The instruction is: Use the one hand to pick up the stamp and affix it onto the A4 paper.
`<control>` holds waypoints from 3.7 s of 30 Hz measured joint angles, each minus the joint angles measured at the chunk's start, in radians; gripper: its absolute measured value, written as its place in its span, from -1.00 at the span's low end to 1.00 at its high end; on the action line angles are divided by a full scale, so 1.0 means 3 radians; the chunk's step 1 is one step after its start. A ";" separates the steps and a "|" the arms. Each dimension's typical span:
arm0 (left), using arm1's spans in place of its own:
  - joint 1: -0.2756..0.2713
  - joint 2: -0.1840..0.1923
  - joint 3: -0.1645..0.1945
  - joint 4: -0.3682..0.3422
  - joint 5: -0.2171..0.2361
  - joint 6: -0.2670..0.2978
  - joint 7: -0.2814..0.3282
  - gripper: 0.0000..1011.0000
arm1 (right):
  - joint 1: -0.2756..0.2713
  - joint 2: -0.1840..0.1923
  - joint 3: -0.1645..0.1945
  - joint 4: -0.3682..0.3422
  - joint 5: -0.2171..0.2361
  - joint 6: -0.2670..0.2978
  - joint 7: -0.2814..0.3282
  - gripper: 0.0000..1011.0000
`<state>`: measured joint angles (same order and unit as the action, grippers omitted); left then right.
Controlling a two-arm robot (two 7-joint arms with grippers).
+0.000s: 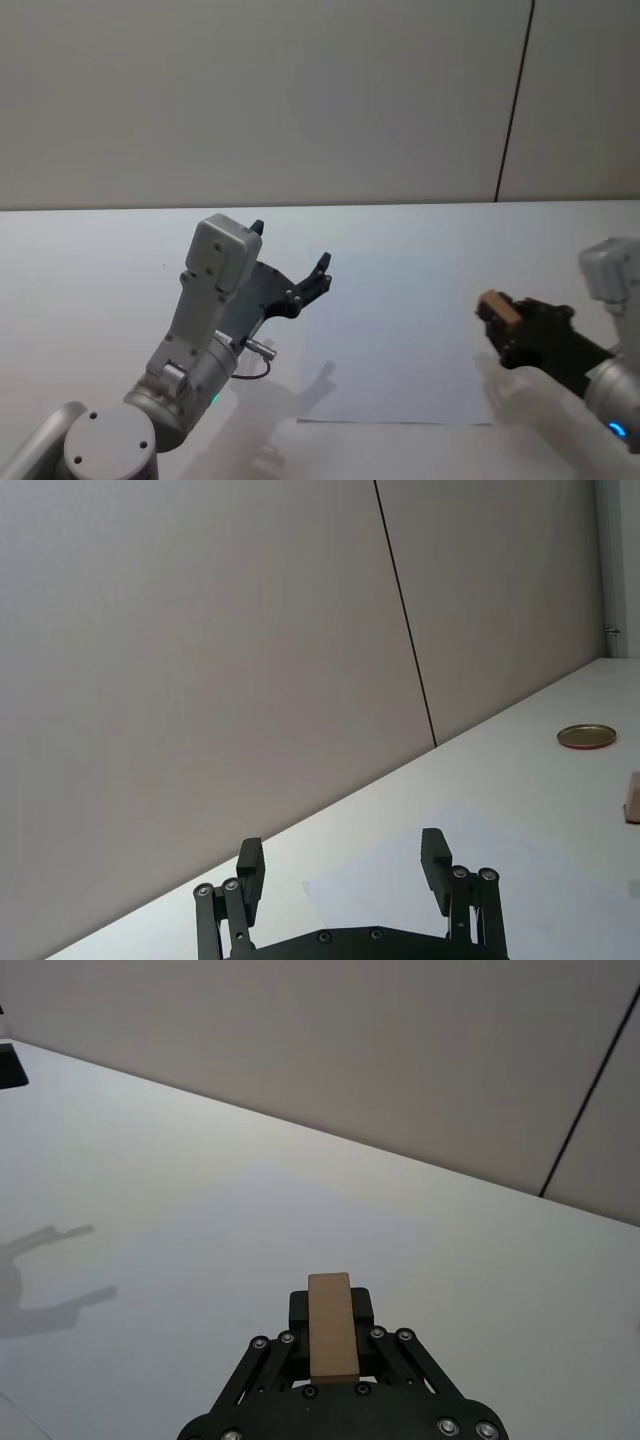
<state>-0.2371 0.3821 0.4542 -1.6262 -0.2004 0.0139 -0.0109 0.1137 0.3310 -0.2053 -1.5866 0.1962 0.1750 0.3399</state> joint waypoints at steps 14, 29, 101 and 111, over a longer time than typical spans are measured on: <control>0.0000 0.0000 0.0000 0.0000 0.0000 0.0000 0.0000 0.96 | 0.0224 -0.0220 -0.0171 0.0369 -0.0128 0.0017 0.0174 -0.56; 0.0000 0.0000 0.0000 0.0000 0.0000 0.0000 0.0000 0.96 | 0.0339 -0.0323 -0.0259 0.0740 -0.0205 -0.0050 0.0269 -0.56; 0.0000 0.0000 0.0000 0.0000 0.0000 0.0000 0.0000 0.96 | -0.0128 0.0277 0.0255 0.0053 0.0198 0.0186 -0.0121 -0.56; 0.0000 0.0000 0.0000 0.0000 0.0000 0.0000 0.0000 0.96 | -0.0327 0.0386 0.0338 -0.0030 0.0261 0.0220 -0.0227 -0.56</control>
<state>-0.2371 0.3821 0.4542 -1.6262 -0.2004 0.0139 -0.0109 0.0157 0.4469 -0.1039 -1.5957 0.2745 0.2410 0.2719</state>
